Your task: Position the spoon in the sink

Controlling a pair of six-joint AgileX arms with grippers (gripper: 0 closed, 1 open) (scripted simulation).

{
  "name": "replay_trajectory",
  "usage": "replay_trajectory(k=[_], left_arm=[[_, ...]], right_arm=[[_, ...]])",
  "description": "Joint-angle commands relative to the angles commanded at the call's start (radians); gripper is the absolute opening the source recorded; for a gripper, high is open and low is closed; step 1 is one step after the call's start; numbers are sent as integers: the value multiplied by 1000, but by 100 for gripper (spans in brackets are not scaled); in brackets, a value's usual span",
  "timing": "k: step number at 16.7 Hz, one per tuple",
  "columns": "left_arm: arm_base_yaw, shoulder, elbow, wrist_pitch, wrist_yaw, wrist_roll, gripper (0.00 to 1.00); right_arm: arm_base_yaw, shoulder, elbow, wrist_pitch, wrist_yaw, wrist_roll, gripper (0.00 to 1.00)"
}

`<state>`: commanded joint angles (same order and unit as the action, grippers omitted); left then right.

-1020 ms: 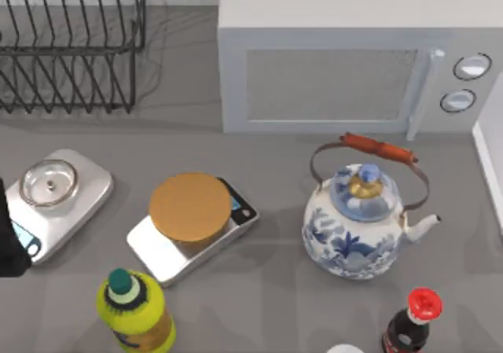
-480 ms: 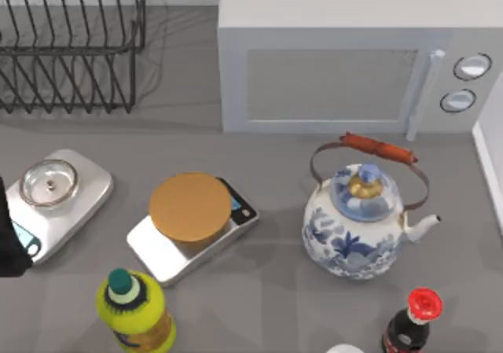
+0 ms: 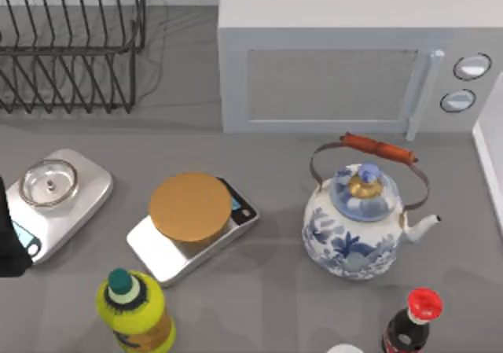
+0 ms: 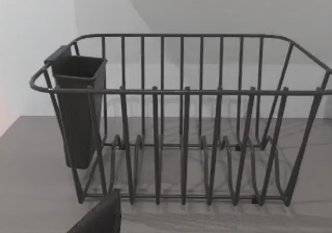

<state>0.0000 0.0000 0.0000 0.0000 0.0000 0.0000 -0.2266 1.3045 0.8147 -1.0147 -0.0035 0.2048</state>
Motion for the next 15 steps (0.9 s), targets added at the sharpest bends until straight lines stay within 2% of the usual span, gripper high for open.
replay_trajectory(k=[9, 15], left_arm=[[0, 0, 0, 0, 0, 0, 100], [0, 0, 0, 0, 0, 0, 100]], right_arm=[[-7, 65, 31, -28, 1, 10, 100], [-7, 189, -106, 241, 1, 15, 100]])
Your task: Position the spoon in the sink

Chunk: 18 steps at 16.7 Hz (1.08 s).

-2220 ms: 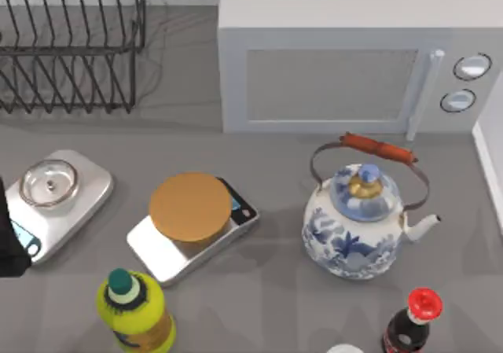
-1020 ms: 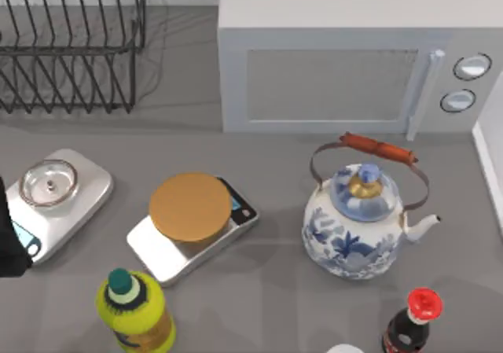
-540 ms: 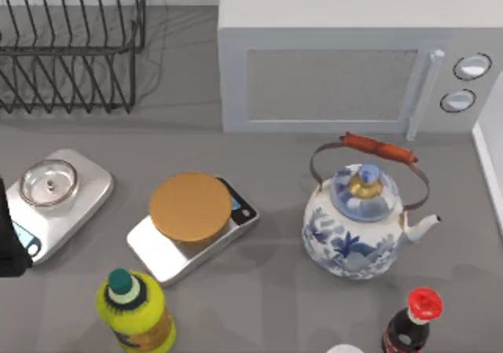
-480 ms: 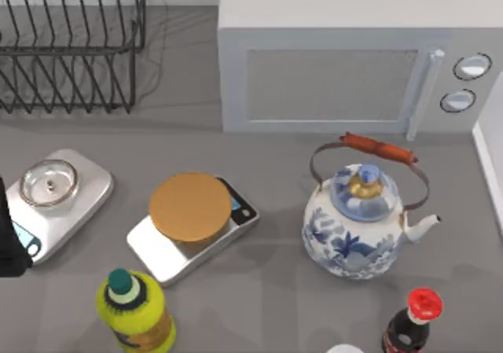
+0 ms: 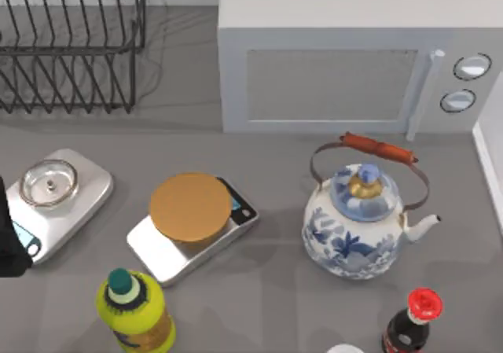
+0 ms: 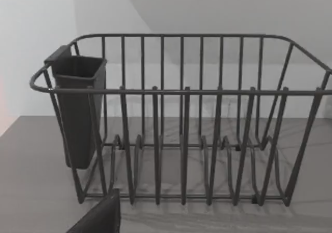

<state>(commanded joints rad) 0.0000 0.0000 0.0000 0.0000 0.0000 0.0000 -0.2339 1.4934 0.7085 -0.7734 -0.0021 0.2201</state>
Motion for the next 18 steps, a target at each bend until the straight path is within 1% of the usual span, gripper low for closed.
replay_trajectory(k=[4, 9, 18], left_arm=[[0, 0, 0, 0, 0, 0, 100], [0, 0, 0, 0, 0, 0, 100], [0, 0, 0, 0, 0, 0, 100]], right_arm=[[1, 84, -91, 171, 0, 3, 100], [1, 97, -105, 195, 0, 3, 100], [1, 97, -105, 195, 0, 3, 32]])
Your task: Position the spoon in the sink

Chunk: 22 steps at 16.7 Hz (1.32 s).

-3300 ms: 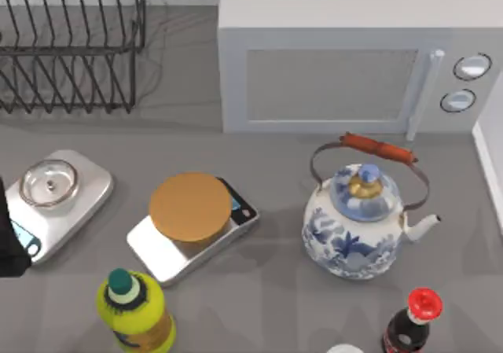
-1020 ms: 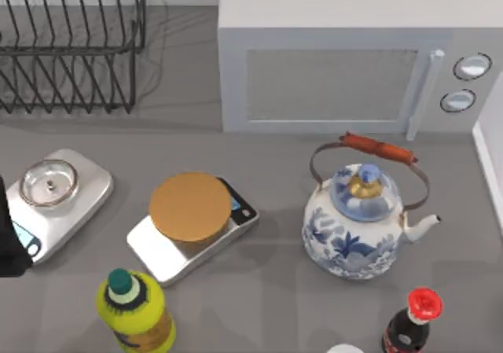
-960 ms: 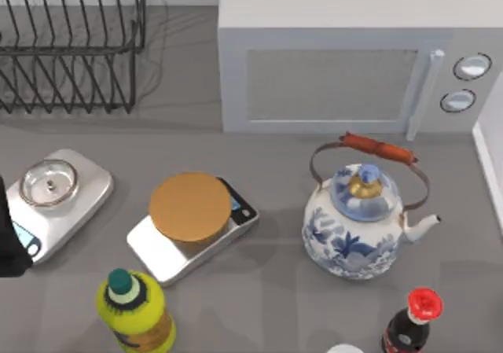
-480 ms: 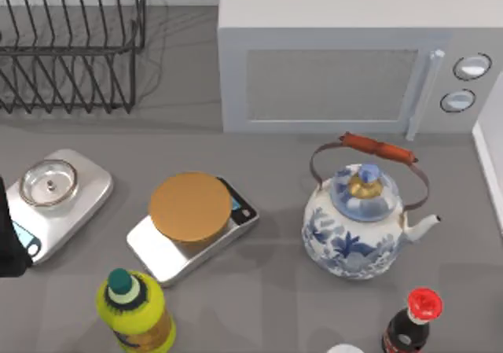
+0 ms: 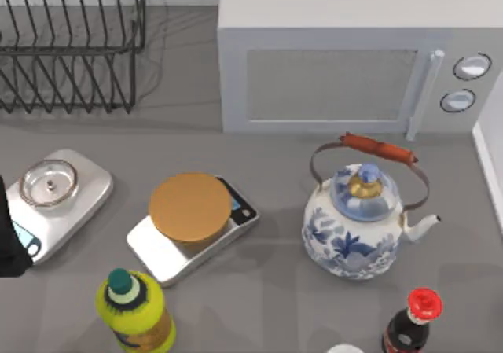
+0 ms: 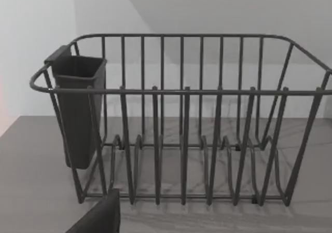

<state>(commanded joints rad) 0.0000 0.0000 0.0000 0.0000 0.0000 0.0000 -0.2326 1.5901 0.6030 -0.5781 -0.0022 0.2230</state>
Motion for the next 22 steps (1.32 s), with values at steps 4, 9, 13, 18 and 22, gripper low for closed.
replay_trajectory(k=[4, 9, 13, 18, 22], left_arm=[[0, 0, 0, 0, 0, 0, 100], [0, 0, 0, 0, 0, 0, 100], [0, 0, 0, 0, 0, 0, 100], [0, 0, 0, 0, 0, 0, 100], [0, 0, 0, 0, 0, 0, 100]], right_arm=[[0, 0, 0, 0, 0, 0, 2], [0, 0, 0, 0, 0, 0, 0], [2, -73, 39, -79, 11, 1, 0], [-2, -113, 125, -199, 11, 1, 0], [-3, -186, 247, -427, 11, -3, 0]])
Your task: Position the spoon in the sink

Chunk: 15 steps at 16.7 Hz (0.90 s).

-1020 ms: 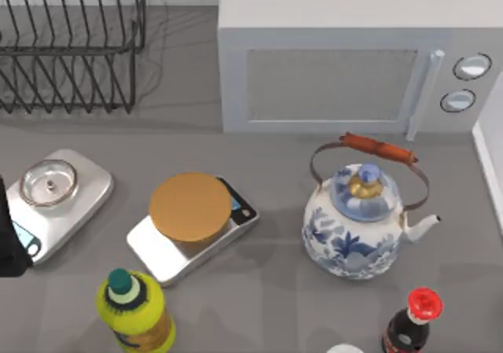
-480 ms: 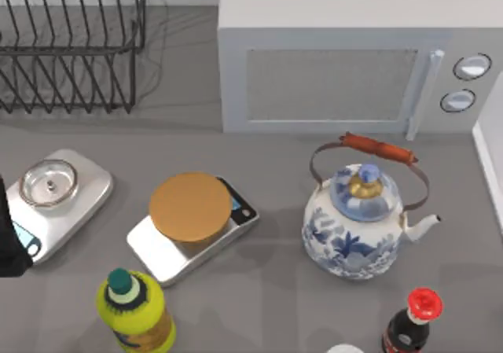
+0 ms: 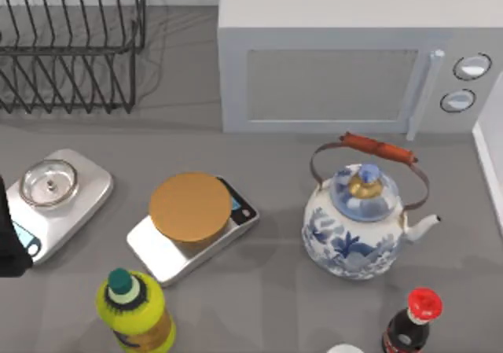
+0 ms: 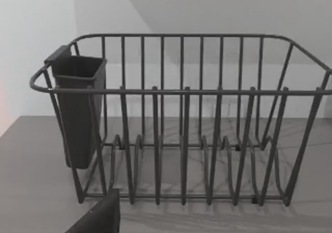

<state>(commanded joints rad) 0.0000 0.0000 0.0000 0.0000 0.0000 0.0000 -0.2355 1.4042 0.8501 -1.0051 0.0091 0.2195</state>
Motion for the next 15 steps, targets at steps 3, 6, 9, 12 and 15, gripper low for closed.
replay_trajectory(k=[3, 6, 9, 12, 15], left_arm=[[0, 0, 0, 0, 0, 0, 100], [0, 0, 0, 0, 0, 0, 100], [0, 0, 0, 0, 0, 0, 100], [0, 0, 0, 0, 0, 0, 100], [0, 0, 0, 0, 0, 0, 100]], right_arm=[[0, -52, 68, -100, 0, -3, 0], [0, -62, 79, -114, 0, -3, 0], [1, -58, 76, -111, -1, -2, 0], [1, -15, 135, -129, 0, 3, 0], [7, 86, 279, -172, 1, 9, 0]])
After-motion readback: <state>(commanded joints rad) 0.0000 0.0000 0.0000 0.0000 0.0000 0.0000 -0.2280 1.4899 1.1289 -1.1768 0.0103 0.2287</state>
